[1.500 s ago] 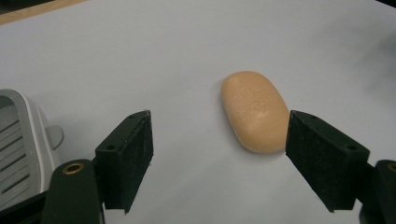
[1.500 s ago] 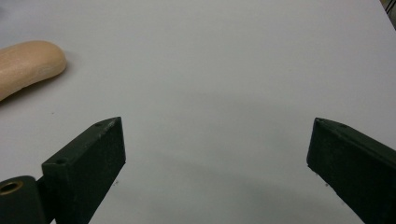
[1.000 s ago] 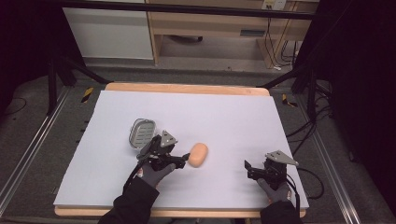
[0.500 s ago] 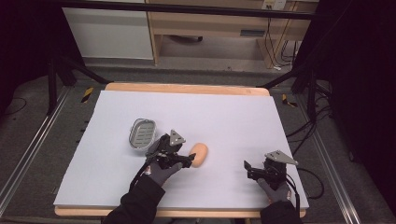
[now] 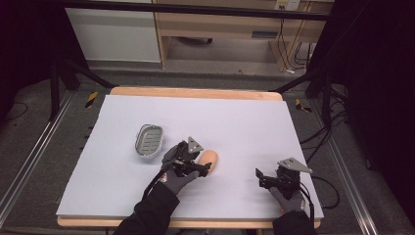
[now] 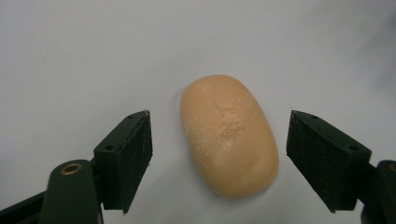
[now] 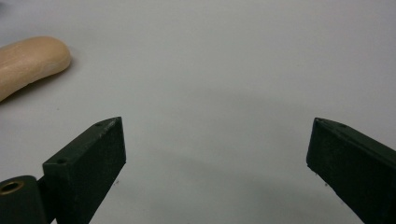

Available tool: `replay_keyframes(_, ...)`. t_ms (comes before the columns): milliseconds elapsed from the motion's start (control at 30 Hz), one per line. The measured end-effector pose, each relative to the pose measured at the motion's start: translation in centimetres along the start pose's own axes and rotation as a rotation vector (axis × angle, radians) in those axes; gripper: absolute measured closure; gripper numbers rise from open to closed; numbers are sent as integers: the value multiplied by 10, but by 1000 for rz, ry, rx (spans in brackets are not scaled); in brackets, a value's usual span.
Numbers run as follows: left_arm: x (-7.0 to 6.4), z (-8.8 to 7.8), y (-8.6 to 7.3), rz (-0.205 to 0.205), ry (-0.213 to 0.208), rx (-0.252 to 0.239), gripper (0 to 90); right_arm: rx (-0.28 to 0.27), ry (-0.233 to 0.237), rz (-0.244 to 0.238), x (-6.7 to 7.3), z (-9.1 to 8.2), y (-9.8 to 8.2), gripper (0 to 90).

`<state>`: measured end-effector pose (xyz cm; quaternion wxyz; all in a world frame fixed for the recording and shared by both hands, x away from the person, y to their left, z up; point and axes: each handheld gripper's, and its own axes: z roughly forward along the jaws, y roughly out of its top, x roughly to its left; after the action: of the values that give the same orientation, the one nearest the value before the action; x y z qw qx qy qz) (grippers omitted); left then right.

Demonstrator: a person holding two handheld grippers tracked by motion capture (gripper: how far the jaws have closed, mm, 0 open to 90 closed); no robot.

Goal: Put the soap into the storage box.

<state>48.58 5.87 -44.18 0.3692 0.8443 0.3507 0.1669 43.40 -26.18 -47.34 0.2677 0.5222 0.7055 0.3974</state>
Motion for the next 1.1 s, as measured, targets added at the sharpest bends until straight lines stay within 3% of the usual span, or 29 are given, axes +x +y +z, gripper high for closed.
replay_keyframes(933, -10, 34, 9, 20, 1, 76, 208, 8, 8, -4, 1, 1, 0, 49)
replay_keyframes(1100, -10, 41, 8, 23, 20, 97, 211, 9, 8, -4, 1, 2, 0, 49)
